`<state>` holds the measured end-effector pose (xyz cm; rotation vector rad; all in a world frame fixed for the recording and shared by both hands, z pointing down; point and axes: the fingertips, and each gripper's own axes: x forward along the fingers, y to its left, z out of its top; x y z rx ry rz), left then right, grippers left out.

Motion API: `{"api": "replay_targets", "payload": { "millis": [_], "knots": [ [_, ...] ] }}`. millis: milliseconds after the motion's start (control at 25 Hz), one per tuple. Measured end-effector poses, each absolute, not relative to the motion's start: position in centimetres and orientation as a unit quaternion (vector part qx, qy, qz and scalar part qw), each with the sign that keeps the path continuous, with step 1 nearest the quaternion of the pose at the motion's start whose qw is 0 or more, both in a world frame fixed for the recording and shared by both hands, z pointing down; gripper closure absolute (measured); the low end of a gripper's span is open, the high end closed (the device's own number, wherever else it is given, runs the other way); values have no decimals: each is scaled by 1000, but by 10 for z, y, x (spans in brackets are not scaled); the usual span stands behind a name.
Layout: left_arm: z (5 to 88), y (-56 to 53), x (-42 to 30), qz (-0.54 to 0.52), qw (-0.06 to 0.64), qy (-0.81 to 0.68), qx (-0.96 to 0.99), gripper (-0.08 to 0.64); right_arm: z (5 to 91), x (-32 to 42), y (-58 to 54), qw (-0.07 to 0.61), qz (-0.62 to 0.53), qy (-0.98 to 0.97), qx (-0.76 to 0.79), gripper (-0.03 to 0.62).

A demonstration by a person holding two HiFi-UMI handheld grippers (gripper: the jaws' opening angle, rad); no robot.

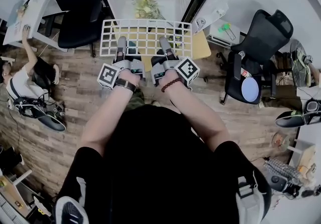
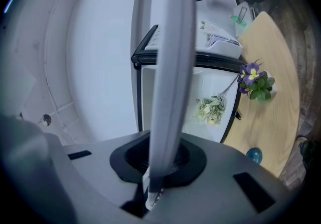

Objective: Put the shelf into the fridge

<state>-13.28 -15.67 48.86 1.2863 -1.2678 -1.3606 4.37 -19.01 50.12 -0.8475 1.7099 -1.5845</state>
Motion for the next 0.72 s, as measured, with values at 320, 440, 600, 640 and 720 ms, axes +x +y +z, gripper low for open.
{"api": "replay_targets", "payload": {
  "millis": [320, 440, 600, 640, 720],
  "knots": [
    [491, -191, -145, -538, 440, -497, 519, 525, 502, 32, -218, 333, -600, 644, -338, 548],
    [493, -199, -147, -538, 445, -493, 519, 525, 502, 30, -225, 337, -597, 642, -343, 549],
    [496, -206, -150, -536, 448, -489, 523, 525, 504, 28, -231, 338, -594, 643, -346, 549],
    [499, -209, -152, -532, 447, -491, 525, 525, 504, 27, -233, 339, -594, 642, -347, 549],
    [506, -211, -153, -525, 449, -494, 528, 525, 503, 27, -235, 340, -592, 641, -350, 549]
  ]
}}
